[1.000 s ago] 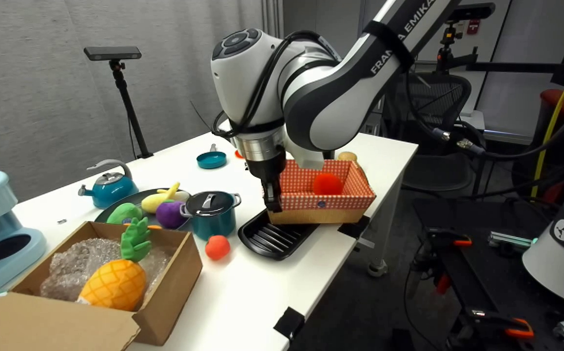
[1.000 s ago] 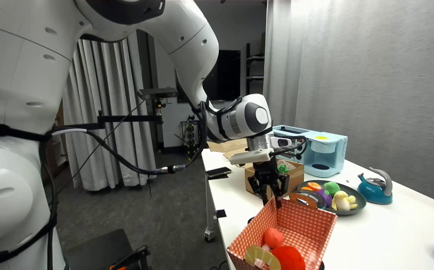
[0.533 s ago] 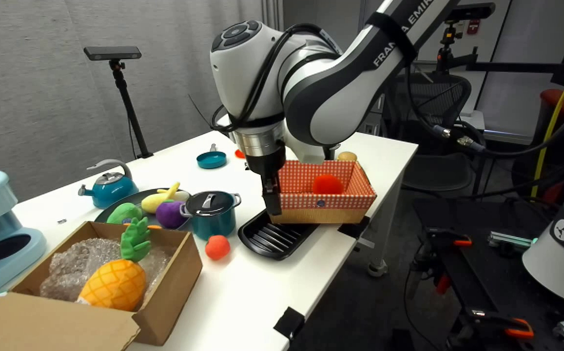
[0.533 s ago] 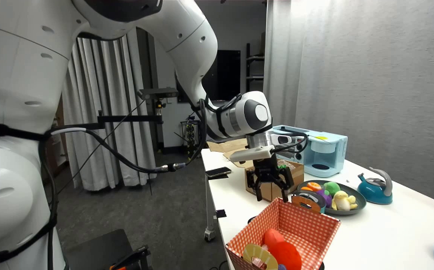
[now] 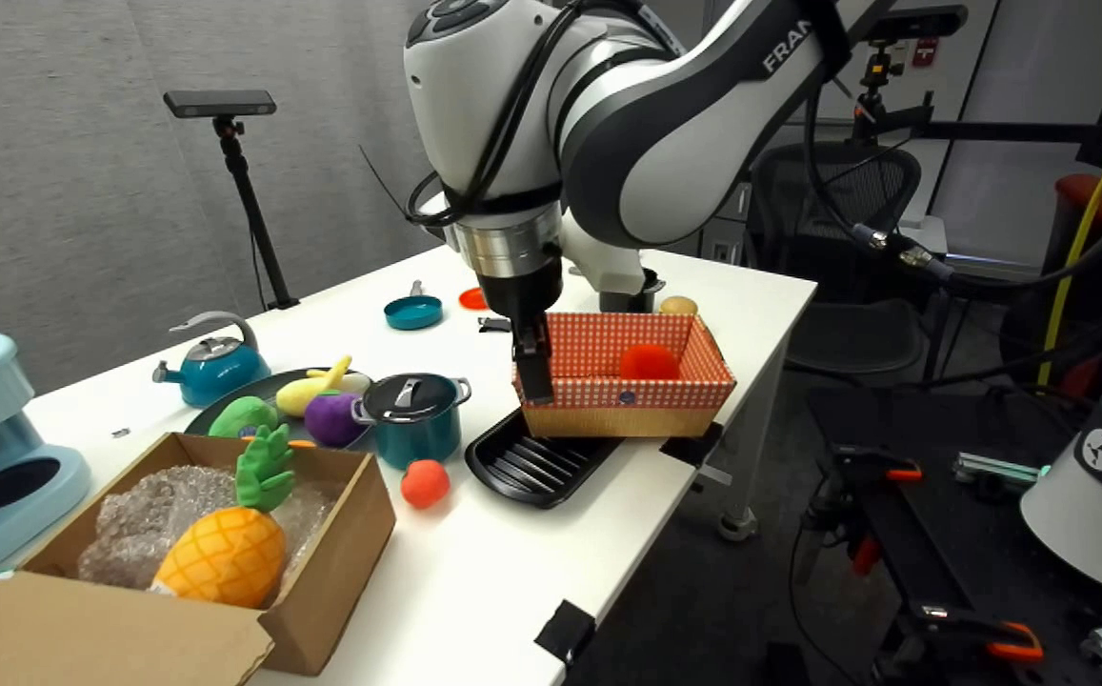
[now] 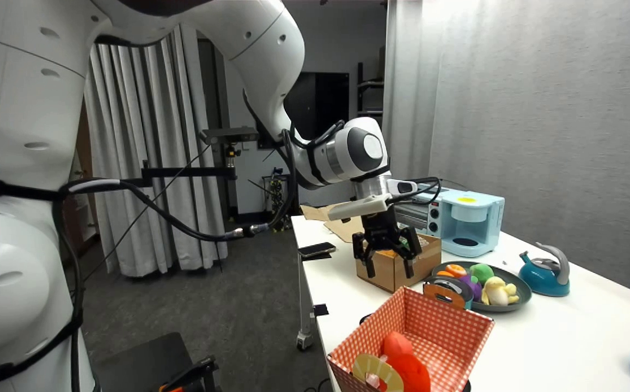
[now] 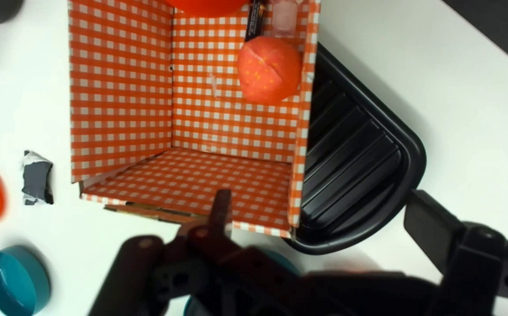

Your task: Move the pineapple plushie from the right box to the left box then put the right box on the black plate

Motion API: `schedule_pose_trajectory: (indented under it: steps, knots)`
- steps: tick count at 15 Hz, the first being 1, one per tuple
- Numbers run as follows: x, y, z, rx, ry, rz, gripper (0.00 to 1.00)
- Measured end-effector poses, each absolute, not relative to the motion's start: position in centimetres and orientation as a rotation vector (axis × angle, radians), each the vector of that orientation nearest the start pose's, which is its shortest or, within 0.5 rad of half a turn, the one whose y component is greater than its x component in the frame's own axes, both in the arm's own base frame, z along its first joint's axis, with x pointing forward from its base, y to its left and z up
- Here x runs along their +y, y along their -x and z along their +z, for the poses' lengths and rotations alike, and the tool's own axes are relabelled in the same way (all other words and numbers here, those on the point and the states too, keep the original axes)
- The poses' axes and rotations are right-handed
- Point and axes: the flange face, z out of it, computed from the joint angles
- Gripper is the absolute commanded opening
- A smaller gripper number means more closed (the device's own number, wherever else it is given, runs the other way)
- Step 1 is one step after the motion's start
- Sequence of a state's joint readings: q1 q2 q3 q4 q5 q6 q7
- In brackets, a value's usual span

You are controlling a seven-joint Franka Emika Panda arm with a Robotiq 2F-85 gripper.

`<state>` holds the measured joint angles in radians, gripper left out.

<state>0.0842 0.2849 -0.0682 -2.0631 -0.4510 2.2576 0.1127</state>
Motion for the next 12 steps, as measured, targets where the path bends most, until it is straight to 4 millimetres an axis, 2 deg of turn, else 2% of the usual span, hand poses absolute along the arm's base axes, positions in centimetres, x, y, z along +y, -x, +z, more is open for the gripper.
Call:
schedule_pose_trajectory:
  steps: [3, 6, 12]
  knots:
    - [1.3, -57.0, 31.4, -0.356, 3.488, 0.115, 1.00]
    - [1.7, -55.1, 34.1, -0.224, 3.513, 0.110, 1.00]
    - [2.6, -49.5, 39.2, 0.116, 3.533, 0.134, 1.00]
